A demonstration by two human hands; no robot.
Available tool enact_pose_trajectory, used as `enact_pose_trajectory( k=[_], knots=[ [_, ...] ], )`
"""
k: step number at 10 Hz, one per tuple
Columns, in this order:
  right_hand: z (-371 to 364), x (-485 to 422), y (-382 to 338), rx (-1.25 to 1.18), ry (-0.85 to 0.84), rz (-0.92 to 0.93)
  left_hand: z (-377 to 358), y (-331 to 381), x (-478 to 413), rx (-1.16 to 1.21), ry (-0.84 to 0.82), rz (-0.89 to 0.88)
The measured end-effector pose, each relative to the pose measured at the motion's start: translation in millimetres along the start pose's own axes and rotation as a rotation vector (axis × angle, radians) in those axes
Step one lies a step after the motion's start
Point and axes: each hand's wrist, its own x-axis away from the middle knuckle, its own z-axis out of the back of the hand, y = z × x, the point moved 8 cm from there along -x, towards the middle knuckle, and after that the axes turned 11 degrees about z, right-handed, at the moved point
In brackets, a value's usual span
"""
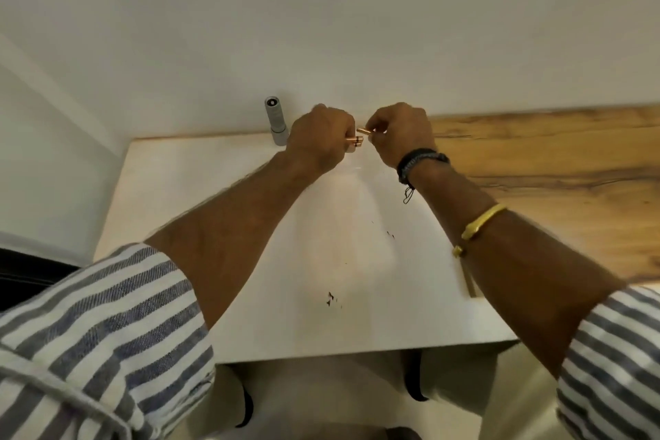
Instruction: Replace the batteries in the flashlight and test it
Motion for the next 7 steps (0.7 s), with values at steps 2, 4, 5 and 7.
enact_pose_trajectory(
  k=[2,4,5,7],
  knots=[
    [-37,-44,4,0.205,-0.141,0.097,-26,-3,-30,-0.146,-0.051,-0.049],
    [-48,-50,6,0.245,-0.163,0.099,-41,-9,-40,-0.151,-0.047,-0.071],
    [-40,-44,6,0.19,-0.12,0.068,-34,-14,-35,-0.095,-0.016,-0.045],
    [-8,-6,-1,0.04,0.003,0.015,2,-31,2,0.159,0.159,0.013]
  ],
)
